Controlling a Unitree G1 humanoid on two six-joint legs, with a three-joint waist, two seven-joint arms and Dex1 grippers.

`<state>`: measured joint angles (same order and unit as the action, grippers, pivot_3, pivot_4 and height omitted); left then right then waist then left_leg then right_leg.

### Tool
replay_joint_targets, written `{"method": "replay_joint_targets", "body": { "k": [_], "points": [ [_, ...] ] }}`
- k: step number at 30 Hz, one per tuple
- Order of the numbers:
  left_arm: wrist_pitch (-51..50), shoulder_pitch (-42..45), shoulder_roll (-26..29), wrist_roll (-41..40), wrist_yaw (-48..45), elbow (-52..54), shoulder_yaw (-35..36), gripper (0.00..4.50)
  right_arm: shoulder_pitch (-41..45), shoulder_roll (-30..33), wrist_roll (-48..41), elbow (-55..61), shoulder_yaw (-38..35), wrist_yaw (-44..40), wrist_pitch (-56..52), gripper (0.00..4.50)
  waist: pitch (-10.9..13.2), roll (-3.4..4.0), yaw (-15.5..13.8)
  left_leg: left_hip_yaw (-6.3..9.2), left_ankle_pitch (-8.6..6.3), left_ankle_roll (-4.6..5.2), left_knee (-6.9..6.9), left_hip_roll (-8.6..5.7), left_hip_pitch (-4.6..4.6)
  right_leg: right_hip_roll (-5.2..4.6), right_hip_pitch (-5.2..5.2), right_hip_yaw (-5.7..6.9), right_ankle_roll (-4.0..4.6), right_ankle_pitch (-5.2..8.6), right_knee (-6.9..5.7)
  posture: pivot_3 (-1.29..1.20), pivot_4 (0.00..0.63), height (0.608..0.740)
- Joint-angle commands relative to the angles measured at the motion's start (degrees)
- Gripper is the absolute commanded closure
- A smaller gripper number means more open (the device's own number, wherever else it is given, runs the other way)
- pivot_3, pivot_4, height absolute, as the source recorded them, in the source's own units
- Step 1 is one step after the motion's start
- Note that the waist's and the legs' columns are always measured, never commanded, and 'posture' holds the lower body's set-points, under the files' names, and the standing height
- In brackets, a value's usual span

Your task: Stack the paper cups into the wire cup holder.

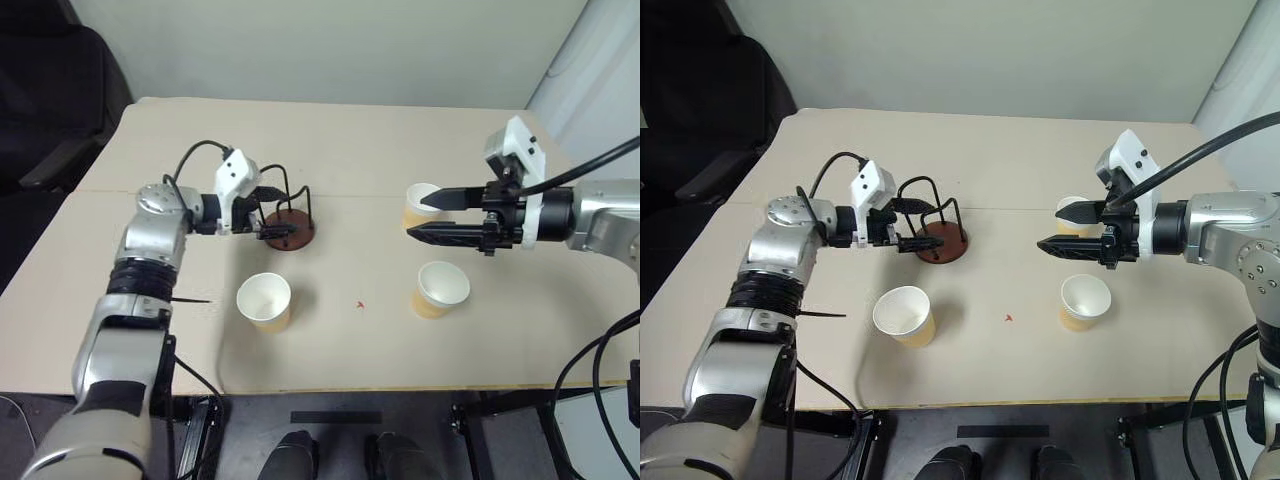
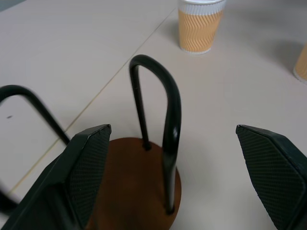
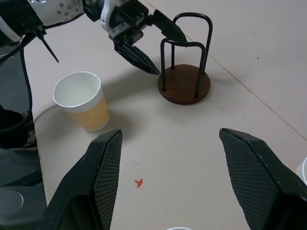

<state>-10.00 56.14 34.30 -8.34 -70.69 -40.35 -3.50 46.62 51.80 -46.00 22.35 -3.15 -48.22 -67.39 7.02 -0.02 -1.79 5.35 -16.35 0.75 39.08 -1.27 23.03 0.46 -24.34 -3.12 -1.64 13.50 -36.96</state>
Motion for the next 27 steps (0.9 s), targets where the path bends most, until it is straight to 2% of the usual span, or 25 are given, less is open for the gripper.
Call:
{"method": "replay_joint_targets", "body": {
  "k": [1,3,6,14,16,27],
  "points": [
    [1.4,0.7,0.0,0.4,0.4,0.2,0.3,0.0,0.6,0.7,-0.3,1.1,-1.9,0.3,1.1,1.26,0.0,0.0,0.0,0.0,0.0,0.0,0.0,0.0,0.0,0.0,0.0,0.0,0.0,0.0,0.0,0.0,0.15,0.74],
    [1.6,0.5,-0.2,0.6,0.5,-0.1,0.2,0.0,0.5,0.8,-0.1,0.9,-1.9,0.3,1.3,1.26,0.0,0.0,0.0,0.0,0.0,0.0,0.0,0.0,0.0,0.0,0.0,0.0,0.0,0.0,0.0,0.0,0.15,0.74],
    [1.6,0.0,-0.2,0.7,0.0,-0.1,0.1,0.9,0.5,0.9,0.1,0.6,-2.1,0.5,1.7,1.21,0.0,0.0,-0.1,0.0,0.0,0.0,0.01,0.0,0.0,0.0,0.0,0.0,0.0,0.0,0.0,0.0,0.15,0.74],
    [0.7,-0.1,0.5,0.2,-1.6,0.0,0.6,3.89,0.3,1.0,0.2,0.1,-2.6,1.0,2.1,1.21,0.0,0.0,-0.1,0.0,0.0,0.0,0.01,0.0,0.0,0.01,0.0,-0.01,-0.01,0.0,0.0,0.0,0.15,0.74],
    [0.4,0.2,0.6,0.1,-2.0,-0.2,0.7,4.46,0.2,0.9,0.2,0.1,-2.7,1.2,2.1,1.21,0.0,0.0,-0.1,0.0,0.0,0.0,0.01,0.0,0.0,0.01,0.0,-0.01,0.0,0.0,0.0,0.0,0.15,0.74],
    [-0.9,3.4,0.2,-1.1,-4.7,0.2,1.0,4.46,-0.2,1.2,-0.1,0.4,-3.3,2.0,2.0,1.21,0.0,0.0,-0.1,0.0,0.0,0.0,0.02,0.0,0.03,0.01,-0.01,-0.01,-0.01,0.0,0.0,0.0,0.15,0.74]
  ]
}}
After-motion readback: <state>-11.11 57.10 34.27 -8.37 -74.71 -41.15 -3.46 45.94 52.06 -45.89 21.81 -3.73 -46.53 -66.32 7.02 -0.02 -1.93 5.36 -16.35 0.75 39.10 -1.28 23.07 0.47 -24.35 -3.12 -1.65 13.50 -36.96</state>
